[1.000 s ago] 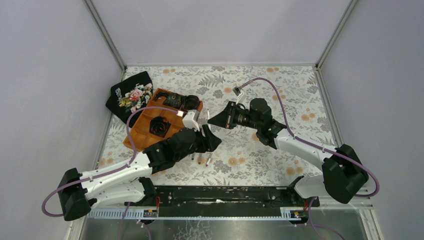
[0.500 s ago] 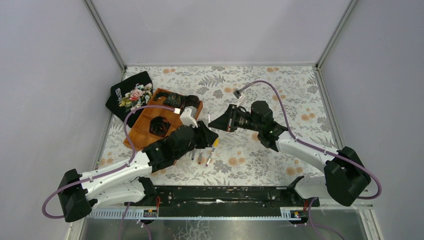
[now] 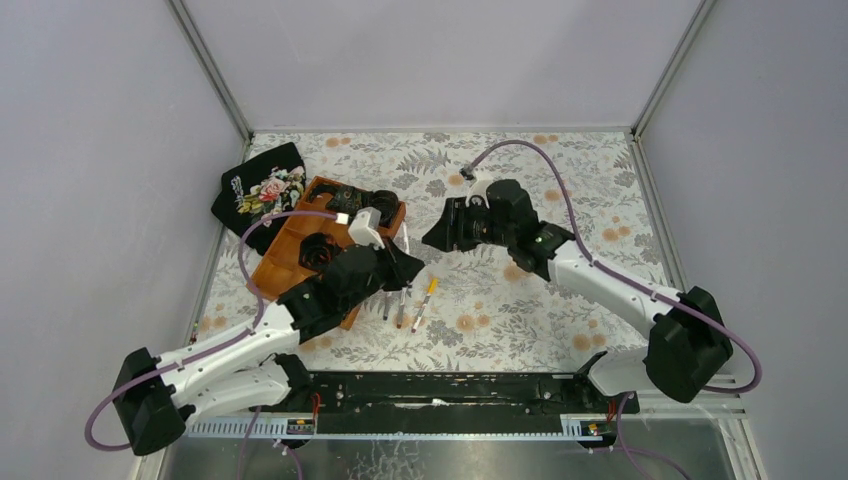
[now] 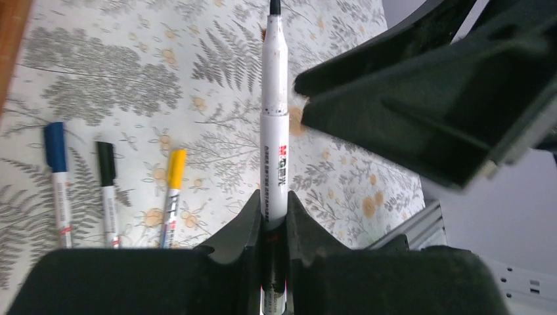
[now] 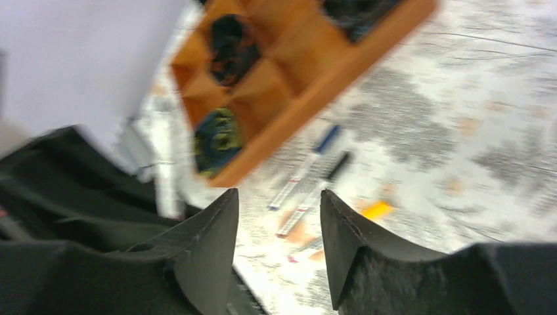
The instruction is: Insert the pens into the pen caps
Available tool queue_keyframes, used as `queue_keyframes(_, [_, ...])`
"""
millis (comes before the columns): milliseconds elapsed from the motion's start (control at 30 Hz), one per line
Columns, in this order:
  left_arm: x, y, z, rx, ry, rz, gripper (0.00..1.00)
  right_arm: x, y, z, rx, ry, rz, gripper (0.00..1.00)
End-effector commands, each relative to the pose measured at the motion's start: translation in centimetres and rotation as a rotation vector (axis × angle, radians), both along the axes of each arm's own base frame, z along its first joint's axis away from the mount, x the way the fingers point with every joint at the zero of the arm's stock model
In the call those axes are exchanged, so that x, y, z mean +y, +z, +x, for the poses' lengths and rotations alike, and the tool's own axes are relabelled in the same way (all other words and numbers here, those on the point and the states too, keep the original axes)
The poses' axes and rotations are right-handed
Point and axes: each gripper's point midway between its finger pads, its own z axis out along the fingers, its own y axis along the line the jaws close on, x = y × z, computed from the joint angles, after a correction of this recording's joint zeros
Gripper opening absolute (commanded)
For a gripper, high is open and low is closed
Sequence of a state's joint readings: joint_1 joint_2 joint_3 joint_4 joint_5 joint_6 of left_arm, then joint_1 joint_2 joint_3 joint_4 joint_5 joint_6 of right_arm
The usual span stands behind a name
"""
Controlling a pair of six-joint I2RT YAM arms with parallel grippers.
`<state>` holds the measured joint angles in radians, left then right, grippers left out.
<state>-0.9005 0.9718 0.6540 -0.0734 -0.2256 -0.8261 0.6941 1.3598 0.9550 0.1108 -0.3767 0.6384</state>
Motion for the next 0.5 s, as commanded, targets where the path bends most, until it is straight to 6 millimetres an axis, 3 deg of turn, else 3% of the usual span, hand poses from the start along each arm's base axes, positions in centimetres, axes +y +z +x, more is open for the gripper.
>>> queue_keyframes(0, [3.0, -0.7, 0.8, -0.003, 0.074, 0.033, 0.0, -7.8, -6.2, 4.5, 0.003, -0.177, -0.428, 0.56])
queue_keyframes(100, [4.6, -1.1, 1.0, 0.001, 0.1, 0.054, 0.0, -12.2, -8.9, 6.7, 0.061, -0.277, -0.554, 0.58])
queue_keyframes(200, [5.7, -1.2, 1.2, 0.004, 0.122, 0.058, 0.0, -14.5, -11.1, 7.3, 0.122, -0.304, -0.629, 0.58])
queue_keyframes(467, [6.2, -1.9, 1.1, 0.026, 0.129, 0.054, 0.0, -12.8, -13.6, 7.7, 0.188, -0.29, -0.564, 0.58])
